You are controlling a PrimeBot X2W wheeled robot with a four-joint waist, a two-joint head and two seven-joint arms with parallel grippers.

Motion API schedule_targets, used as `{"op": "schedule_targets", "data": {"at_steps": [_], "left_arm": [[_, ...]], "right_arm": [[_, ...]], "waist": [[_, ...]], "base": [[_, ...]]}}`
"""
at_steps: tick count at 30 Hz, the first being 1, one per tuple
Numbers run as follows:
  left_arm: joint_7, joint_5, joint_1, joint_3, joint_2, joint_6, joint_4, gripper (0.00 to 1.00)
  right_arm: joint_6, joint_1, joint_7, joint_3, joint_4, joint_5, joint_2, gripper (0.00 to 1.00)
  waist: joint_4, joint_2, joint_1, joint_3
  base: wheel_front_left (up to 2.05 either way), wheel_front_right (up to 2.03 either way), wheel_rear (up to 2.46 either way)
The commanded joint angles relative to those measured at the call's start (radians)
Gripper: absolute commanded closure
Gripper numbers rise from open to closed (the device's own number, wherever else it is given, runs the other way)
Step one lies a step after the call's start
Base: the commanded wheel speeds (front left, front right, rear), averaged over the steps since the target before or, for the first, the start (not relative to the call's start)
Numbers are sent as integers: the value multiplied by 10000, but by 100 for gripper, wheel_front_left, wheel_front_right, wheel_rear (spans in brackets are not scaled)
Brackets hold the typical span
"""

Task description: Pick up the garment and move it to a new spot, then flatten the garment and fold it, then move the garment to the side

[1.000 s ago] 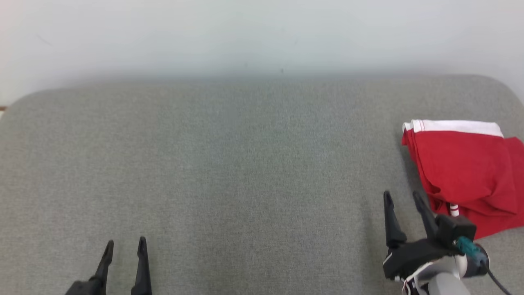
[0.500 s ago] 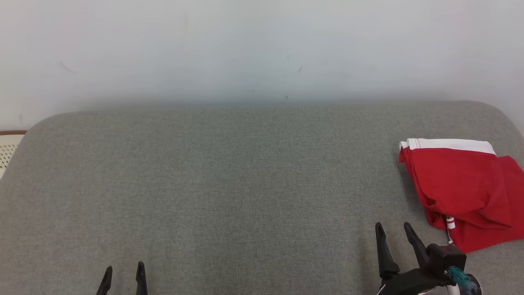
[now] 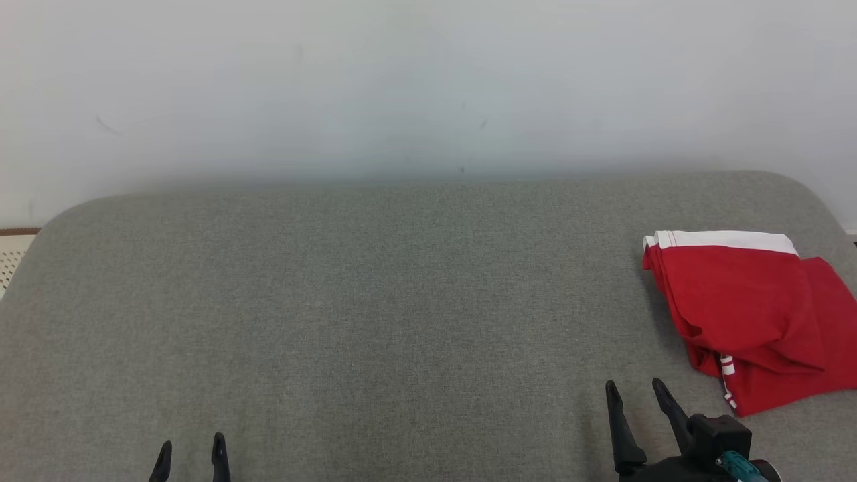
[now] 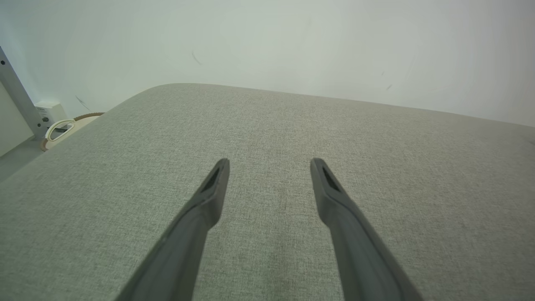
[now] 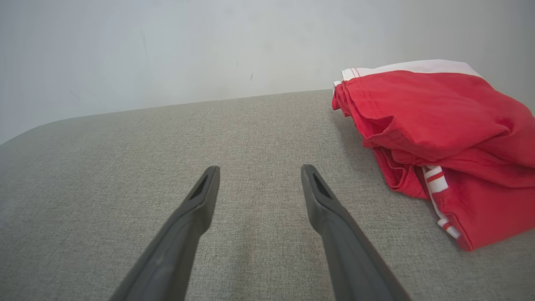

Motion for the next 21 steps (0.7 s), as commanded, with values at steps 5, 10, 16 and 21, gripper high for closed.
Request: {"op": "schedule_targets", "data": {"at_steps": [5,10,16,21], "left_arm": [[-8,34,214,33,4,81,-23,0],[-8,54,217,95,4,54,16,0],[-8,60,259,81,4,14,103,0],[-8,-10,284,58,3,-38,193,0]], "right_arm": [[-12,174,-9,41,-57,-126,-29,0],[-12,266,-9,-68,-151,-404,-37,0],[-12,278,-9,-84,-247,-550,-14,0],[-12,285,-9,-114,-288,-772,-19,0]], "waist": [[-138,0,1,-129],[-183,0,1,-157],[-189,0,1,-157],[-182,0,1,-156]], "base": [[0,0,0],[0,0,0],[0,0,0],[0,0,0]]}}
